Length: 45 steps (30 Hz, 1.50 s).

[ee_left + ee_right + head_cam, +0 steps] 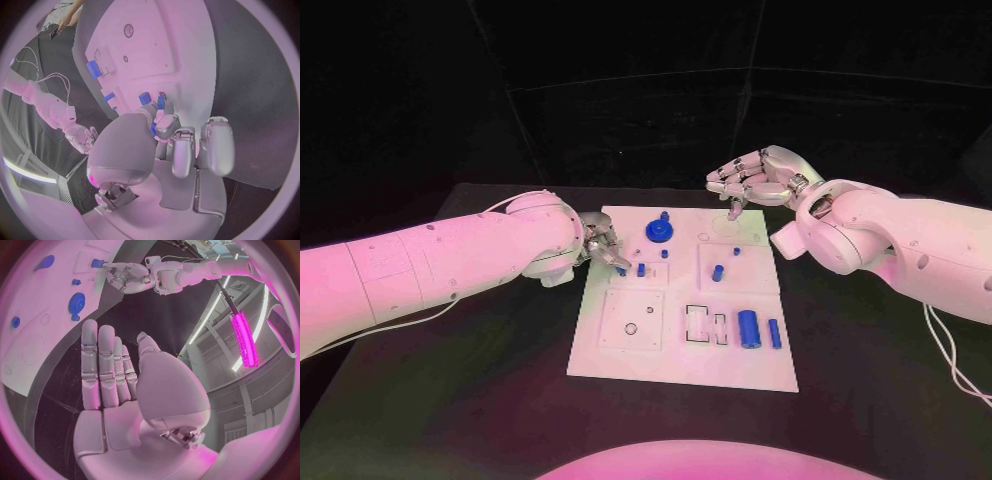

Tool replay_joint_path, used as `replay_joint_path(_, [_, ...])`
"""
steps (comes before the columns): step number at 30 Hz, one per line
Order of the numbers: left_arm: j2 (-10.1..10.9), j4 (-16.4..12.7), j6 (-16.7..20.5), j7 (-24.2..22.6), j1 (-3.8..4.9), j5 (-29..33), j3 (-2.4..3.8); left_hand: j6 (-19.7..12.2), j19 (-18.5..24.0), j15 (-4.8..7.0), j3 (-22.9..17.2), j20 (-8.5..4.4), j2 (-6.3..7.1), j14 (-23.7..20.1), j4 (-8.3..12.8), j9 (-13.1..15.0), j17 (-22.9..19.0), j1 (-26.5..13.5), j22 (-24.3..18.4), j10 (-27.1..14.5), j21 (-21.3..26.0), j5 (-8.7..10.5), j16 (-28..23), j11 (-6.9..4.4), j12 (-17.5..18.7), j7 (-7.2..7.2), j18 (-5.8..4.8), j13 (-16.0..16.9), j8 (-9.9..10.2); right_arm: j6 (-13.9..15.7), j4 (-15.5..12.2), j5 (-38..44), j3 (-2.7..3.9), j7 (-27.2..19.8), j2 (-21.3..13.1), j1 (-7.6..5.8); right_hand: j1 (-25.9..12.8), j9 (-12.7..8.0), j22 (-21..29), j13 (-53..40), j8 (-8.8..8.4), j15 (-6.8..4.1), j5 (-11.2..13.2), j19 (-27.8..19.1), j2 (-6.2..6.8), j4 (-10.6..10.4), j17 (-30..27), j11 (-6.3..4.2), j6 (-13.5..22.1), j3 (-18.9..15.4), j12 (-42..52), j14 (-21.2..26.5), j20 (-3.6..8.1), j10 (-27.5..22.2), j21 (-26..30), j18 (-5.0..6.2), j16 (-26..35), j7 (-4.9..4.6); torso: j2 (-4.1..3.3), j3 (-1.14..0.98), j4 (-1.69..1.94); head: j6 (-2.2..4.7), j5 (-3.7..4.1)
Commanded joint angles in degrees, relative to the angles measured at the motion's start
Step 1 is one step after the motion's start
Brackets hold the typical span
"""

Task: Assemble the parts on the task board

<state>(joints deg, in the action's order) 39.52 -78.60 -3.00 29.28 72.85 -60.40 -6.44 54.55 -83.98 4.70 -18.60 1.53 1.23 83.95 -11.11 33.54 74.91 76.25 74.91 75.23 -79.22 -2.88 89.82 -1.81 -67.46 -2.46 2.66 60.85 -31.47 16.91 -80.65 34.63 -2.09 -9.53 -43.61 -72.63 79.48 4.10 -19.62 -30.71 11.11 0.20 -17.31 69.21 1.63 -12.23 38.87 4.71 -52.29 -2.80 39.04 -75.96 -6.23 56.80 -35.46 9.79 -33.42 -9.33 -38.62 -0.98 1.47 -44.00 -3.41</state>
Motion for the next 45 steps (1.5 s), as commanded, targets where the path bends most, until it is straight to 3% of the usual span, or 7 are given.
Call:
replay_joint_path(1, [-0.14,0.00,-1.63,0.39,0.07,-0.44,0.02,-0.05,-0.91,0.33,-5.57,-0.25,0.00,6.05,5.14,2.36,15.09,0.10,2.35,0.25,-0.02,-0.21,0.18,-0.04,-0.04,0.30,0.45,-0.06,-0.20,0.14,-0.05,0.11,0.03,-0.63,0.06,-0.09,0.58,0.07,0.09,0.06,0.22,0.10,-0.16,0.34,-0.08,-0.04,0.07,0.04,0.40,-0.20,0.31,-0.10,0.08,-0.50,0.29,0.72,0.35,-0.17,0.03,-0.01,-0.04,-0.07,-0.07])
replay_joint_path(24, [-0.81,0.94,-3.08,0.76,0.06,-0.44,-0.47,-0.14,-0.87,0.37,-6.73,-0.29,0.58,6.05,5.76,2.44,15.09,-0.12,2.24,0.30,0.13,-0.21,0.18,-0.06,-0.03,0.30,0.48,-0.08,-0.36,0.13,-0.18,0.12,0.03,-0.67,-0.05,-0.09,0.71,0.07,0.11,0.14,0.25,0.09,-0.21,0.39,-0.18,-0.06,0.10,0.03,0.45,-0.21,0.34,-0.11,0.09,-0.52,0.33,0.72,0.37,-0.18,0.05,0.00,0.00,-0.22,-0.26])
replay_joint_path(45, [-0.98,1.15,-3.21,0.93,0.07,-1.43,-0.53,0.11,-1.02,0.40,-7.23,-0.32,1.24,6.05,6.01,2.54,15.09,-0.79,2.55,0.71,-0.10,-0.18,0.18,-0.10,-0.48,0.37,0.41,0.42,-0.65,0.10,-0.29,0.12,0.03,-0.58,-0.14,-0.09,0.71,0.07,0.11,0.14,0.25,0.09,-0.21,0.39,-0.18,-0.06,0.10,0.03,0.45,-0.21,0.34,-0.11,0.09,-0.52,0.33,0.72,0.37,-0.18,-0.03,0.01,0.02,-0.44,-0.58])
